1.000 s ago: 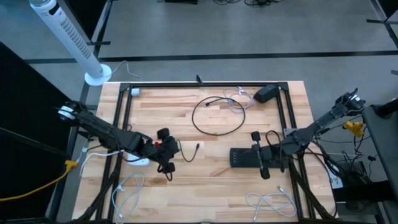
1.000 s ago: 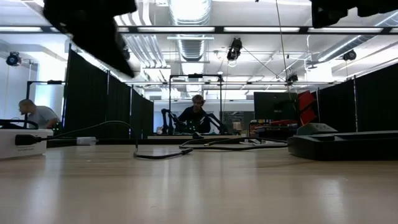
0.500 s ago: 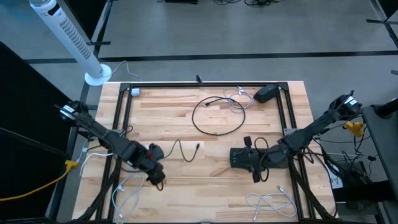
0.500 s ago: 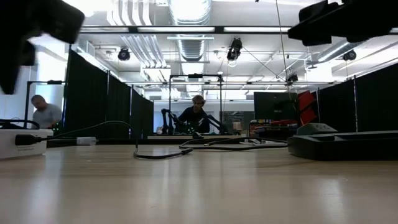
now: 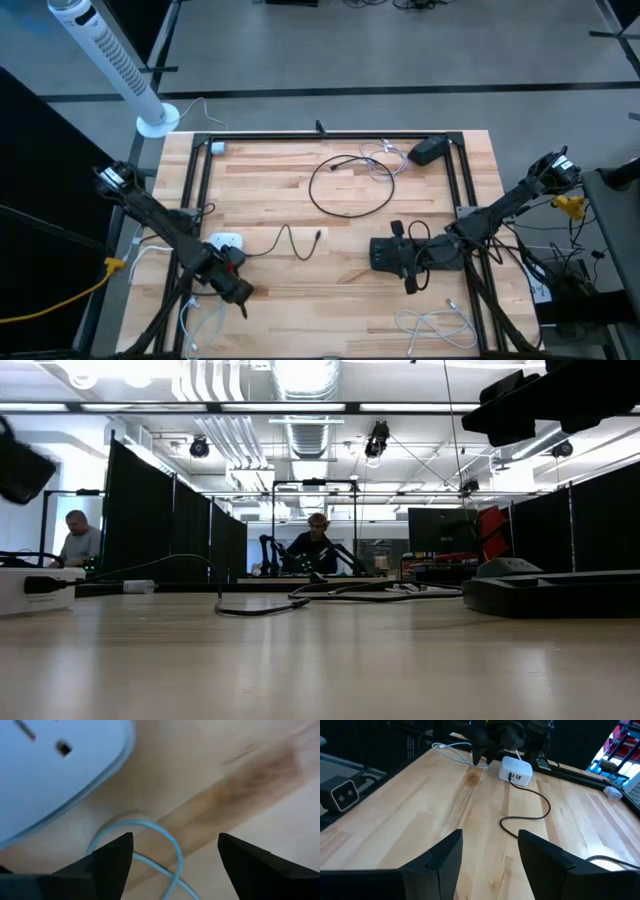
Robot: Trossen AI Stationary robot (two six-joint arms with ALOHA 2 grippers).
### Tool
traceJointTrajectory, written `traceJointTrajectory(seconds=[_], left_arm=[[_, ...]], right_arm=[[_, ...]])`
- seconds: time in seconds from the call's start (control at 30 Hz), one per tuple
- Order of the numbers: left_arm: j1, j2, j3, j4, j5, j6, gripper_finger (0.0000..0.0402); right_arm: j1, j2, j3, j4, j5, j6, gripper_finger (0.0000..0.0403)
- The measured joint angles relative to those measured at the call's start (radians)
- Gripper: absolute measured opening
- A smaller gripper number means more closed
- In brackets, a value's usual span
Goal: Insert USB
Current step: Insert the bottom left white charger cable into the black outlet extension
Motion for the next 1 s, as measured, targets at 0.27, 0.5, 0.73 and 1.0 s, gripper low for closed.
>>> traceJointTrajectory(seconds=[0.27,0.5,0.73,1.0], left_arm=[[-0.039,0.121,0.021,0.007,0.066,0.05,0.0168],[0.009,0.167,0.142,0.036,0.051,0.264,0.0012],[0.062,0.147,0.343,0.122,-0.318,0.646,0.0003],[0.153,0.148,0.381,0.531,-0.562,1.262,0.0001]], right_arm=[[0.0,0.0,0.0,0.043,0.001,0.084,0.0176],[0.0,0.0,0.003,0.074,0.004,0.1,0.017],[0.0,0.0,0.018,0.072,0.004,0.057,0.0159],[0.0,0.0,0.019,0.05,0.004,0.009,0.0148]])
